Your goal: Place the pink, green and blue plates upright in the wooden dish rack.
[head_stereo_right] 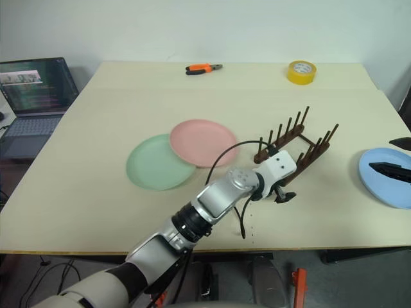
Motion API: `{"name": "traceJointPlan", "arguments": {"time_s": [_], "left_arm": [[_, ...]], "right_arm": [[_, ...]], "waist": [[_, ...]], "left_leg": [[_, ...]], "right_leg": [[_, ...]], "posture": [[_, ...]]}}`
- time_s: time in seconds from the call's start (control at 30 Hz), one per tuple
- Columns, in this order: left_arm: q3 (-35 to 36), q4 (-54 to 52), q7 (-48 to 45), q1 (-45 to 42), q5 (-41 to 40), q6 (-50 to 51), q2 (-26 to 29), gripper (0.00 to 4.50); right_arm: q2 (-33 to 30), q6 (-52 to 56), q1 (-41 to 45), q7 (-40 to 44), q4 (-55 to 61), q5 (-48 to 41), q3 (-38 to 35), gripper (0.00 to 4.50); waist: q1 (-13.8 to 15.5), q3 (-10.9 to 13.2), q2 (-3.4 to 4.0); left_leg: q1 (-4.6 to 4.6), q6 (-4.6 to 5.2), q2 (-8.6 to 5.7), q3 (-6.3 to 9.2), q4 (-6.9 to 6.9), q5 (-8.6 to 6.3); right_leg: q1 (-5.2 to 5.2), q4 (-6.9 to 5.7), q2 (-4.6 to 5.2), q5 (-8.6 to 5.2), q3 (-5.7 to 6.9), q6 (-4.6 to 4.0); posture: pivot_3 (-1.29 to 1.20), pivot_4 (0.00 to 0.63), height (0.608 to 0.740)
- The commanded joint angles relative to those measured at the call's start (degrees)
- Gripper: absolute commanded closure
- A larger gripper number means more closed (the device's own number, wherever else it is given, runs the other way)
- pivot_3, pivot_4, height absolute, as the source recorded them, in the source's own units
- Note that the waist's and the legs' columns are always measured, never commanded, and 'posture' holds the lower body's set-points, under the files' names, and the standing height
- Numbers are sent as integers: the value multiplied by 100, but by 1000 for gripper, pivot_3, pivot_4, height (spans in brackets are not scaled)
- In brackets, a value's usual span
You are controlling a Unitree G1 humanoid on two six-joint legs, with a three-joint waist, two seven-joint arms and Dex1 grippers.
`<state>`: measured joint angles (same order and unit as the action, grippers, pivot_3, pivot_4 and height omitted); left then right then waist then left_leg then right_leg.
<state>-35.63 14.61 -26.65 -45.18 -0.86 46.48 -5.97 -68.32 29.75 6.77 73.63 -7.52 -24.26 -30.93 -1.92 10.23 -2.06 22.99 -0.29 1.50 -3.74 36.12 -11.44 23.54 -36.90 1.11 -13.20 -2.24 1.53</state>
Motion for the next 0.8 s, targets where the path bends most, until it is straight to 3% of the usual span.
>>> {"name": "traceJointPlan", "arguments": {"time_s": [0.03, 0.43, 0.53, 0.8], "left_arm": [[231, 231, 260, -64, 119, -61, -263, 39], [338, 1070, 521, -123, 253, -612, -400, 39], [348, 1141, 504, -140, 263, -694, -401, 593], [385, 1327, 466, -236, 294, -902, -327, 3437]], "right_arm": [[-69, 83, -106, -28, 257, -138, -374, 0], [-12, 59, -115, -176, 280, -218, -277, 0], [-19, 31, -94, -199, 259, -218, -250, 0], [52, 53, -88, -306, 394, -263, -231, 0]], "waist": [[2, 0, 0], [3, 0, -1], [0, 0, -1], [-14, 0, 0]], "left_leg": [[0, 0, 0, 3, 0, 0], [-5, 0, -9, 18, 4, 0], [-6, 0, -18, 32, 5, 0], [-7, 0, -18, 36, 5, 0]], "right_leg": [[0, 0, 0, 0, 2, 0], [-12, 2, 0, 0, 2, 1], [-13, 1, 0, 1, 0, 1], [-14, 1, -3, 1, -1, 1]], "posture": [[0, 150, 740], [0, 150, 740], [0, 150, 740], [0, 150, 740]]}}
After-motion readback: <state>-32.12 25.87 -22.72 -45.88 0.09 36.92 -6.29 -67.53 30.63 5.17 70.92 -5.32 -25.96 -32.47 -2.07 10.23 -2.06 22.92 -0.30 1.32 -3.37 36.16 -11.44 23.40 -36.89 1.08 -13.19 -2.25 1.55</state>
